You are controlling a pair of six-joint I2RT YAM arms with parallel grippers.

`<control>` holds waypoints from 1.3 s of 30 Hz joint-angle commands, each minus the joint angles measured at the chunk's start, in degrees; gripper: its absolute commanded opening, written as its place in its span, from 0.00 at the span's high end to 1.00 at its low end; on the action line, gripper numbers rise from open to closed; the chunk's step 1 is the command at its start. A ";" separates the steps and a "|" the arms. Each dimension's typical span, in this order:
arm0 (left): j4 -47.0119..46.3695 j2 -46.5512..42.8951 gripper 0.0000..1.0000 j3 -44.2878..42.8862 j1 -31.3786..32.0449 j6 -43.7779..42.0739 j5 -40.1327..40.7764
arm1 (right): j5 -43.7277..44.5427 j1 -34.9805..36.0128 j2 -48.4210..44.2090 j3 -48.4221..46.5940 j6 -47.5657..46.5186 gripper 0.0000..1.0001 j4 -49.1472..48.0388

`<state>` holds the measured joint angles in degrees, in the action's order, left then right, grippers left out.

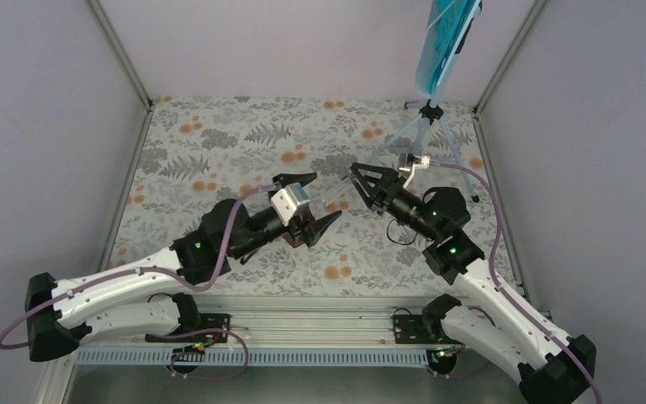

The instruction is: Pack up the instrument practice props

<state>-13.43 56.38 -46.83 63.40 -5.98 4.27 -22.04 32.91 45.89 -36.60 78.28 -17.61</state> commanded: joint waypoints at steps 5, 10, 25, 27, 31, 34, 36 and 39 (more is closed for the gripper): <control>8.16 -10.64 0.00 0.93 -0.88 4.39 8.73 | 11.73 -0.07 -0.80 1.93 -18.64 0.53 1.29; 23.81 -11.23 0.00 -8.70 -10.53 10.39 8.39 | 21.05 0.79 -1.04 4.70 -35.91 0.52 3.00; 30.51 11.51 0.00 -11.38 -42.85 16.07 -38.31 | 41.57 25.42 4.75 12.86 -66.81 0.50 -10.24; 29.06 12.72 0.00 -10.24 -42.99 16.33 -38.90 | 43.23 27.21 6.18 13.68 -68.20 0.50 -12.11; 25.85 14.57 0.03 -8.27 -43.10 16.39 -44.36 | 45.89 29.58 9.05 14.09 -70.23 0.50 -13.70; 26.45 16.01 0.08 -7.85 -43.09 15.30 -46.36 | 46.00 29.85 10.14 14.39 -70.37 0.50 -14.57; 26.38 16.57 0.09 -6.67 -43.14 15.03 -45.74 | 45.84 29.95 10.56 14.72 -70.43 0.50 -15.55; 26.84 18.02 0.15 -5.82 -43.21 14.11 -45.30 | 45.96 30.00 11.60 15.01 -71.41 0.50 -18.16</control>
<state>14.55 72.71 -54.11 20.60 9.50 -38.61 20.93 62.24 56.55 -22.57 9.56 -29.23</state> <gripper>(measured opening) 0.879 0.561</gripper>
